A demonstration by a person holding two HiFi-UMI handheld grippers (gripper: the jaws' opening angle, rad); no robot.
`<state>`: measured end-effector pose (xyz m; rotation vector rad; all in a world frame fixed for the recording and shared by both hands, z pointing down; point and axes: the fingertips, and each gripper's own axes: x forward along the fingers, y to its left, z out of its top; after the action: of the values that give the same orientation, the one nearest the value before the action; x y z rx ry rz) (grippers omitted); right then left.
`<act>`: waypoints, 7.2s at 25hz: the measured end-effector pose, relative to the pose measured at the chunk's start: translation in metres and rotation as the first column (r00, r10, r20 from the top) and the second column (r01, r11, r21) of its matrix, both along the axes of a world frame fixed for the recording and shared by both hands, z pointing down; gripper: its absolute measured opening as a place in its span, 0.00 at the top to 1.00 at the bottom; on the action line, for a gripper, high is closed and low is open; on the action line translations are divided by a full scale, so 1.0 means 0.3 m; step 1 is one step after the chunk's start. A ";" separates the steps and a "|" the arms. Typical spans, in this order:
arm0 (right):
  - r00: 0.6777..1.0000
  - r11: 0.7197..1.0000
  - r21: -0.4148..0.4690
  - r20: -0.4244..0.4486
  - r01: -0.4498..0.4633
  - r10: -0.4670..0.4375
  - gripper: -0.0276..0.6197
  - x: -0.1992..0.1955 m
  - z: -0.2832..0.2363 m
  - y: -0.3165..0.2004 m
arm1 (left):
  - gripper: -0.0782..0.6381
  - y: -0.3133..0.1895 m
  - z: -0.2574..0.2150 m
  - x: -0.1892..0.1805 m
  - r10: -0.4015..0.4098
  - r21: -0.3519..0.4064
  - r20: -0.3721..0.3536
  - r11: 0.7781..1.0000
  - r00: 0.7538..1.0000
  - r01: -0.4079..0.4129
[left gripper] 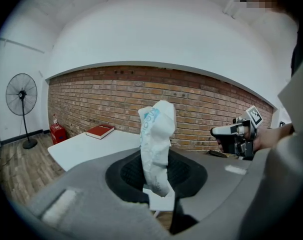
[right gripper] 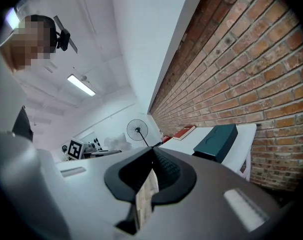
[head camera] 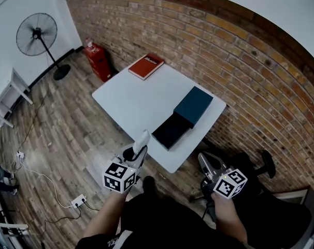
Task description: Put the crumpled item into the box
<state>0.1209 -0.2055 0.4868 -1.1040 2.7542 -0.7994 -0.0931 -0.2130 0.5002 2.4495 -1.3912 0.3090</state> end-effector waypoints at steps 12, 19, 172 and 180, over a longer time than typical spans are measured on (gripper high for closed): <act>0.995 0.996 -0.028 -0.057 -0.081 0.079 0.96 -0.158 0.019 -0.232 | 0.79 -0.351 0.027 -0.048 0.155 -0.002 -0.036 0.988 0.987 -0.155; 0.988 0.990 -0.020 -0.076 -0.138 0.136 0.96 -0.245 0.017 -0.285 | 0.79 -0.442 0.084 -0.027 0.275 -0.031 -0.059 0.960 0.960 -0.277; 0.983 0.981 0.172 -0.146 -0.088 0.114 0.97 -0.144 -0.134 -0.516 | 0.88 -0.677 -0.194 -0.069 0.129 0.151 0.047 0.979 0.991 -0.135; 0.977 0.969 0.221 -0.153 -0.110 0.146 0.97 -0.160 -0.158 -0.545 | 0.88 -0.731 -0.237 -0.050 0.128 0.185 0.067 0.973 0.989 -0.139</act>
<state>0.0728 -0.3689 0.4394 -1.3435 2.7818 -0.4030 -0.1080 -0.4322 0.4291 2.7163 -1.3352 0.2879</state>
